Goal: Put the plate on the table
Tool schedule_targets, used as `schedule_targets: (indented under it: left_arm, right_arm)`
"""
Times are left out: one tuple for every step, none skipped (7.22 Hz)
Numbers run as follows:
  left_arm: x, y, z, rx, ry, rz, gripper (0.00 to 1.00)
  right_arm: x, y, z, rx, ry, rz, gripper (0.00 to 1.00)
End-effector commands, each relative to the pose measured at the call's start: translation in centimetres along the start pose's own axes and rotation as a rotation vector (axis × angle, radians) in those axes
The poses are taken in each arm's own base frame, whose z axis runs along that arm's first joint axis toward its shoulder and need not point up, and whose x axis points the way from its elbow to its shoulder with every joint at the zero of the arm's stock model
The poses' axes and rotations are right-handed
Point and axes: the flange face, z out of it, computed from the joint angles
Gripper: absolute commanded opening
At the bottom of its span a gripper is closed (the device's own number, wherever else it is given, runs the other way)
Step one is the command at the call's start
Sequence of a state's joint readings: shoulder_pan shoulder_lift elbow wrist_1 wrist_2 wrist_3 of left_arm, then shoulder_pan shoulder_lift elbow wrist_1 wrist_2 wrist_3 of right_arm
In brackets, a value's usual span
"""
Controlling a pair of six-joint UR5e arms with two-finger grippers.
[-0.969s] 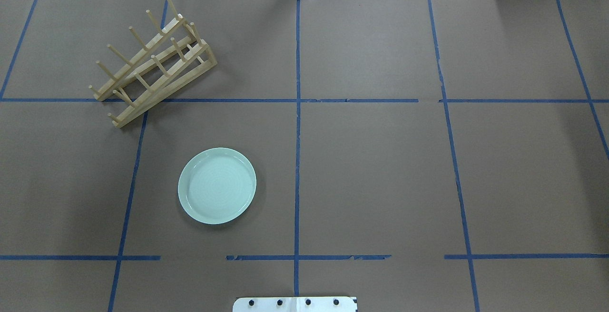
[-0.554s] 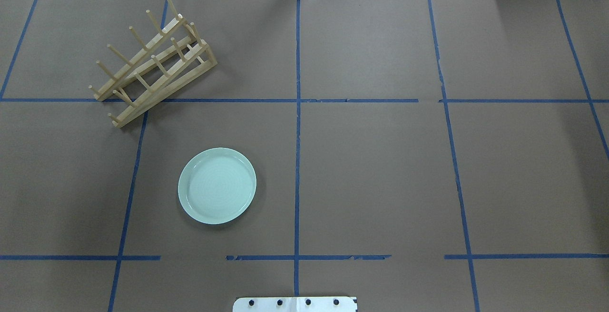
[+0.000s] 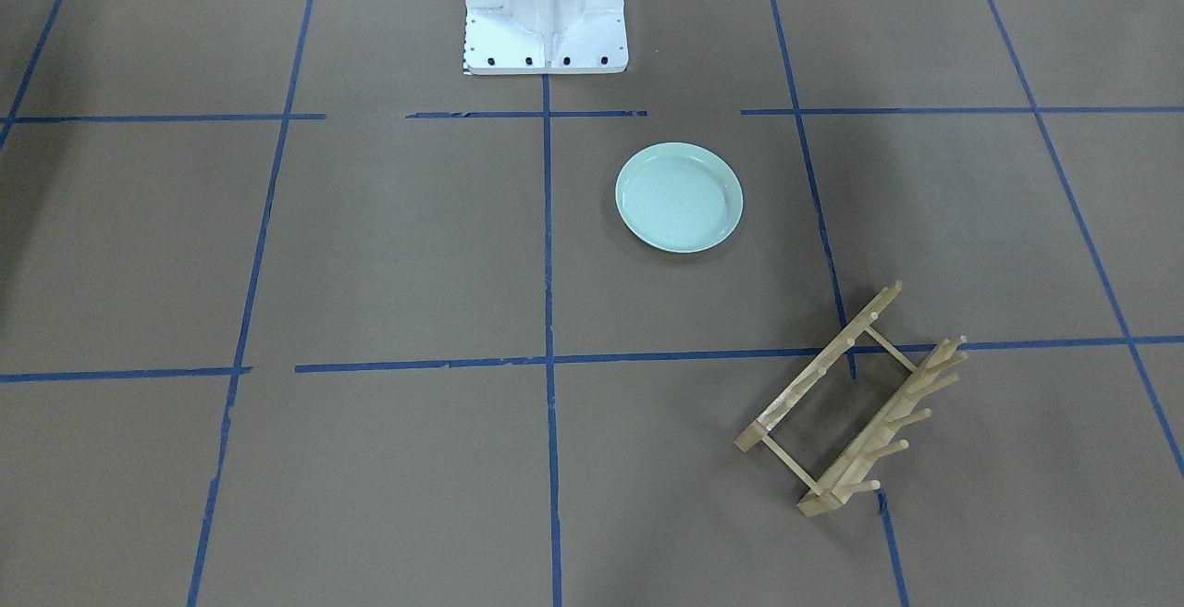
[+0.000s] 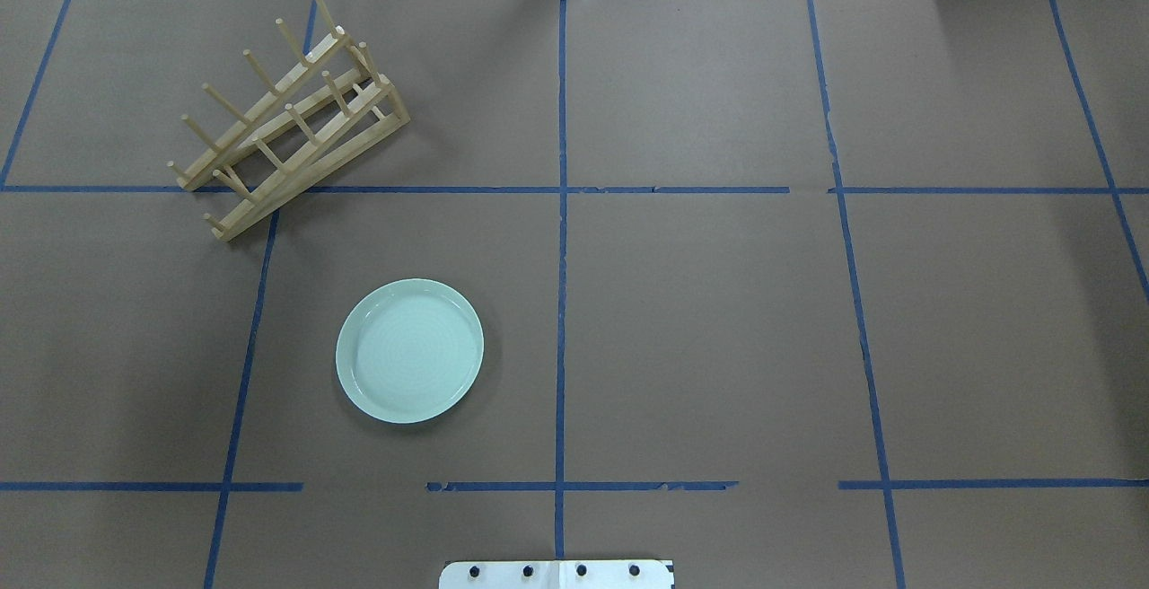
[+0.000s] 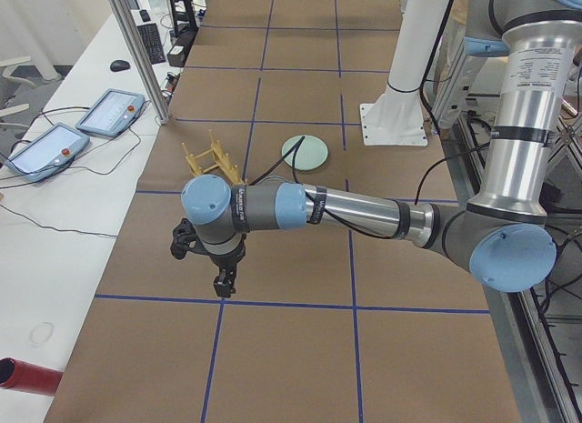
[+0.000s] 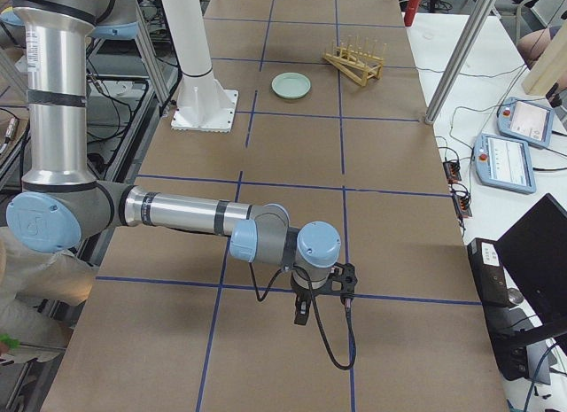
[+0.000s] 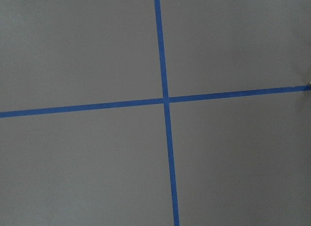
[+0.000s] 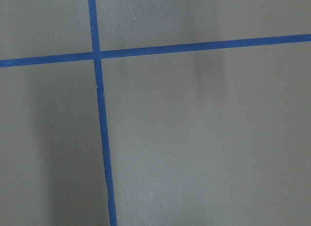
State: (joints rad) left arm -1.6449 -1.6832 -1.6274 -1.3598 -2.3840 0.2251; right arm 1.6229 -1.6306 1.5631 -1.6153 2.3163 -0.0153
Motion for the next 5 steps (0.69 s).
schedule_targets:
  left_arm:
    - [-0.03,-0.36,-0.06,0.013,-0.008,0.018,1.00]
    - [0.37,-0.69,-0.50,0.021,-0.010,0.027,1.00]
    - [0.62,-0.73,-0.63,0.023,-0.012,0.031,1.00]
    - [0.80,-0.89,-0.85,0.027,-0.014,0.036,1.00]
    - [0.96,-0.99,-0.90,0.028,-0.015,0.038,1.00]
  right_arm:
    - [0.00,0.00,0.00,0.000,0.000,0.000,1.00]
    - [0.00,0.00,0.00,0.000,0.000,-0.002,1.00]
    - [0.00,0.00,0.00,0.000,0.000,0.000,1.00]
    - [0.00,0.00,0.00,0.000,0.000,0.000,1.00]
    - [0.00,0.00,0.00,0.000,0.000,0.000,1.00]
